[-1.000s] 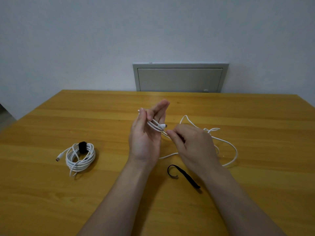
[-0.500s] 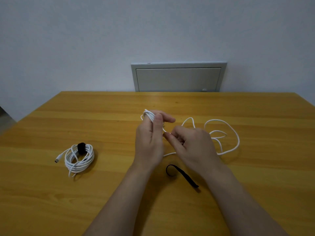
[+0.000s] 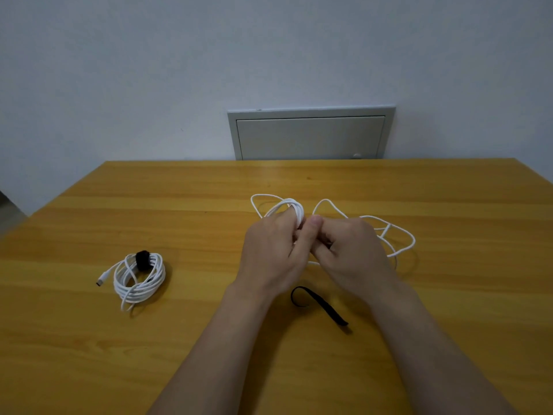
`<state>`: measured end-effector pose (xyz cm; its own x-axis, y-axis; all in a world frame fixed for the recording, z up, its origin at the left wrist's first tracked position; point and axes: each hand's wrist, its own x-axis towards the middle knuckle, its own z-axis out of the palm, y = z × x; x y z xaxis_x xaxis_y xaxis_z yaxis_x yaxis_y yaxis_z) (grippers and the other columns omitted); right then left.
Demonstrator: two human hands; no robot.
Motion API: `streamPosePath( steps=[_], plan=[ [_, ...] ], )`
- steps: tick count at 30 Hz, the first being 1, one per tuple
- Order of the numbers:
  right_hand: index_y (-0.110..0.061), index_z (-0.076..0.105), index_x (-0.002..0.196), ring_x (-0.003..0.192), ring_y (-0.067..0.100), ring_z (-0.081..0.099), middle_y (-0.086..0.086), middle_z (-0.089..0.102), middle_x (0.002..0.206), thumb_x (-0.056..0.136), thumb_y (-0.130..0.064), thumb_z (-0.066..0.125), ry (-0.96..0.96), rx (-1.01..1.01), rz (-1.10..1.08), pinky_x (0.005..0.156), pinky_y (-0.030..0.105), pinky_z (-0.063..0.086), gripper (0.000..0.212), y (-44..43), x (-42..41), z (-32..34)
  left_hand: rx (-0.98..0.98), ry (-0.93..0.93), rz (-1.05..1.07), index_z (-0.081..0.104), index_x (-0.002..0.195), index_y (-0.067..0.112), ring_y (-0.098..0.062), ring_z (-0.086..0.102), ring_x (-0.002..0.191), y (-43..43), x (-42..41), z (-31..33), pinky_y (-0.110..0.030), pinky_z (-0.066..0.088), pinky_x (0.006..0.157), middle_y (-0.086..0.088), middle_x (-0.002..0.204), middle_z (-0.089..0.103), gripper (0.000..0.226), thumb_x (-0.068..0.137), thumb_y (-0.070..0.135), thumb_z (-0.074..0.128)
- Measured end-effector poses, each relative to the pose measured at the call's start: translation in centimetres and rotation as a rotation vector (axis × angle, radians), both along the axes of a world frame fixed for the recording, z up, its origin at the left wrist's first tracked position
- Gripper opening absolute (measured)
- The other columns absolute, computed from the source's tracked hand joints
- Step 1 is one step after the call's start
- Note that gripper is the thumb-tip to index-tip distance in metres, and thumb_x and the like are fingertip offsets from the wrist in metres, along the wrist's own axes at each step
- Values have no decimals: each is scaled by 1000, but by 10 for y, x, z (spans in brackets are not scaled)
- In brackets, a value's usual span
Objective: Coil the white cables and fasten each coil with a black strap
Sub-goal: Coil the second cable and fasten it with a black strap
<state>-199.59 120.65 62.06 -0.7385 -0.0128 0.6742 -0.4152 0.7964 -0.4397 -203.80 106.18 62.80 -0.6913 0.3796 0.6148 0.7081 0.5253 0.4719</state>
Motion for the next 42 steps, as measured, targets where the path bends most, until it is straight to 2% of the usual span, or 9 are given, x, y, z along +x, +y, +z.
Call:
streamPosePath(
  steps=[6,11,14,17,20,27,31,37,42],
  plan=[
    [-24,64,83,57,4,50,-14,57,64,77,-14,72,-91,-40,103,53,21,36,14,11,8,4,-108,-5,-19,29,59,18,-21,34,49,-9,-1,1,-38,22,48,1,52,30,59,88,65,49],
    [-18,69,82,67,7,57,-13,65,74,88,-20,76,-55,-59,154,59,31,47,9,13,4,1,-124,-132,-131,30,59,9,-27,29,52,-14,-5,1,-49,23,50,-9,52,28,69,85,67,55],
    [-14,73,83,67,13,60,-7,67,74,94,-24,67,17,-44,167,58,40,48,16,11,5,1,47,-394,-341,29,56,12,-23,21,52,-15,-7,-2,-48,18,49,-5,53,24,67,86,63,60],
    [-12,73,83,65,11,60,-6,67,73,96,-21,64,90,-45,160,54,39,47,18,7,5,3,227,-655,-522,33,50,18,-16,20,45,-14,-6,-1,-30,17,47,2,47,27,60,87,54,63],
    [-10,64,77,60,10,48,-7,56,67,98,-26,62,101,-96,138,53,30,39,26,3,6,6,322,-765,-649,36,52,15,-13,18,46,-16,-4,4,-24,18,46,1,48,25,52,87,41,63],
    [-6,64,87,67,15,46,-2,49,72,92,-10,68,71,-161,204,62,24,38,9,-1,13,12,570,-1082,-816,25,58,26,-6,15,44,-22,-7,9,-25,10,45,12,48,24,46,90,34,58],
    [-8,65,87,65,15,48,-3,52,71,96,-22,68,147,-181,143,61,27,42,17,-5,8,6,634,-1166,-882,24,57,26,-9,12,42,-24,-8,10,-22,11,43,9,46,19,48,93,32,54],
    [-11,63,83,64,21,49,2,55,68,88,-39,75,243,-238,63,64,38,43,31,0,6,3,524,-1208,-1005,23,57,21,-10,15,40,-30,-11,6,-22,13,43,6,47,20,62,88,37,74],
    [-7,68,79,66,12,50,-9,57,72,90,-27,76,260,-227,107,67,35,42,23,-2,6,3,498,-1225,-1024,25,56,24,-10,16,39,-34,-11,8,-24,12,43,6,47,20,59,88,32,74]
  ],
)
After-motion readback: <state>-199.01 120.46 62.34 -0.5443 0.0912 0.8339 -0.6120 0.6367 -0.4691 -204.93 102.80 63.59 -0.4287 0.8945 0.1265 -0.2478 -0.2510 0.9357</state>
